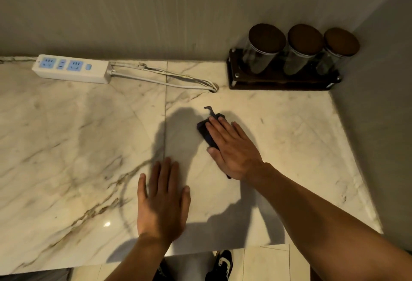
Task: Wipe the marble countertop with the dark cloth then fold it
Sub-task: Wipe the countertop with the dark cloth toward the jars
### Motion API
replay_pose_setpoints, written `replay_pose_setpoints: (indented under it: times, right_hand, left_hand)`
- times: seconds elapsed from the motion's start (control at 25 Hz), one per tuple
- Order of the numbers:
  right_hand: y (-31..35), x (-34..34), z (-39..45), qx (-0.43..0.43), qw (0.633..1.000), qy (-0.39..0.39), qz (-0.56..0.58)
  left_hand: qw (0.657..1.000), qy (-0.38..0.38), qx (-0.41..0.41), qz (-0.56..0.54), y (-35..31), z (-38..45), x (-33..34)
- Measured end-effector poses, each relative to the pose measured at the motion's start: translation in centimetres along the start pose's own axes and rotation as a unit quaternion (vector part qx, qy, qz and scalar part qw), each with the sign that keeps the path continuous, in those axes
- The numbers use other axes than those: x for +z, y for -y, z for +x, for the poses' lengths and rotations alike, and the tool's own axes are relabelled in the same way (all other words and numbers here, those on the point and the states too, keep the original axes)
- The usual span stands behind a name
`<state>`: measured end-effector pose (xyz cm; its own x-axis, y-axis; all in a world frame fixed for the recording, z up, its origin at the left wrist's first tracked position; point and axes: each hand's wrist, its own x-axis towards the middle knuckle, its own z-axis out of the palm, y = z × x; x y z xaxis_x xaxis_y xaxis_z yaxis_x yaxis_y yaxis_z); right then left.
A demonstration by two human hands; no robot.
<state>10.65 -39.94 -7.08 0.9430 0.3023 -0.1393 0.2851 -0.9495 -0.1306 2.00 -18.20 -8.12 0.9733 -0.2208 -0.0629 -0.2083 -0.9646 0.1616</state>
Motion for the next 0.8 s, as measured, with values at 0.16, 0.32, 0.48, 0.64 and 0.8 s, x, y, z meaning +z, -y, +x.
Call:
replay_pose_setpoints:
  times: [0.16,0.32,0.48,0.64,0.8]
  right_hand:
    - [-0.6,-0.3,2.4,0.054,0.998,-0.017,0.022]
    - [-0.9,-0.7,4.6,0.147,0.988,-0.014,0.053]
    - [-0.6,-0.6,5.7,0.247,0.965,-0.044,0.071]
    - [0.0,-0.6,6.0,0.368,0.92,-0.083,0.107]
    - [0.9,-0.1,4.2,0.421,0.894,-0.105,0.114]
  left_hand:
    - [0.999,-0.03,-0.012,-0.028,-0.1,0.1,0.1]
    - [0.998,-0.059,-0.016,-0.034,0.0,0.4,0.3]
    - [0.994,-0.11,-0.004,-0.022,0.1,0.5,1.0]
    - [0.991,-0.13,-0.006,-0.033,0.2,0.6,1.3]
    - [0.994,-0.104,0.01,-0.025,0.2,0.4,0.7]
